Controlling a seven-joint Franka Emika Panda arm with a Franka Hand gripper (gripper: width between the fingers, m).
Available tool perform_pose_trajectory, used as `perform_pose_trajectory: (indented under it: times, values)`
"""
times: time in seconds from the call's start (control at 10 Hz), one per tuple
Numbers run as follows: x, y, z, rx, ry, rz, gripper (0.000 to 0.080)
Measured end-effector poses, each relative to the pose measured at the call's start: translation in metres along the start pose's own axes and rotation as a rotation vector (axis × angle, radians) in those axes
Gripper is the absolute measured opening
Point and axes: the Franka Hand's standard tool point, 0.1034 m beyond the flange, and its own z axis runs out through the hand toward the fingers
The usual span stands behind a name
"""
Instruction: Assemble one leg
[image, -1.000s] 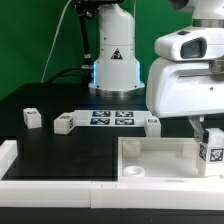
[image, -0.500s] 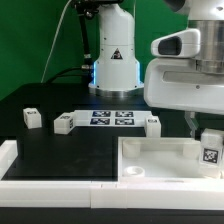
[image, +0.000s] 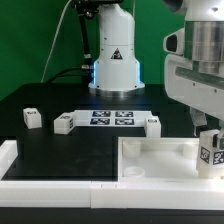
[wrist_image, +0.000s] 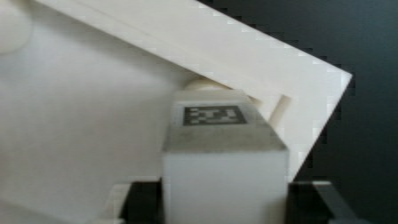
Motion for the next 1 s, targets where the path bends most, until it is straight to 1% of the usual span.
perform_pose_trajectory:
  times: [0.1,0.2,0.3,0.4,0.5,0.6,0.7,1.0]
  values:
    - [-0.001,0.0,0.0,0.002,-0.007,0.061,0.0291]
    - [-0.004,-0.001,0.0,0.003,-0.019,0.157,0.0407]
    - [-0.005,-0.001,0.0,0.004,-0.02,0.107,0.0407]
    - [-0.005,-0.001,0.0,0.004,-0.02,0.061,0.0583]
    - [-0.009,-0.001,0.0,0.002,-0.021,0.025,0.0583]
    - [-0.014,-0.002,0.0,0.002,-0.02,-0.078,0.0634]
    - [-0.017,-0.002,0.0,0.004,-0.019,-0.28,0.0647]
    - [-0.018,-0.002,0.0,0.01,-0.015,-0.726,0.0649]
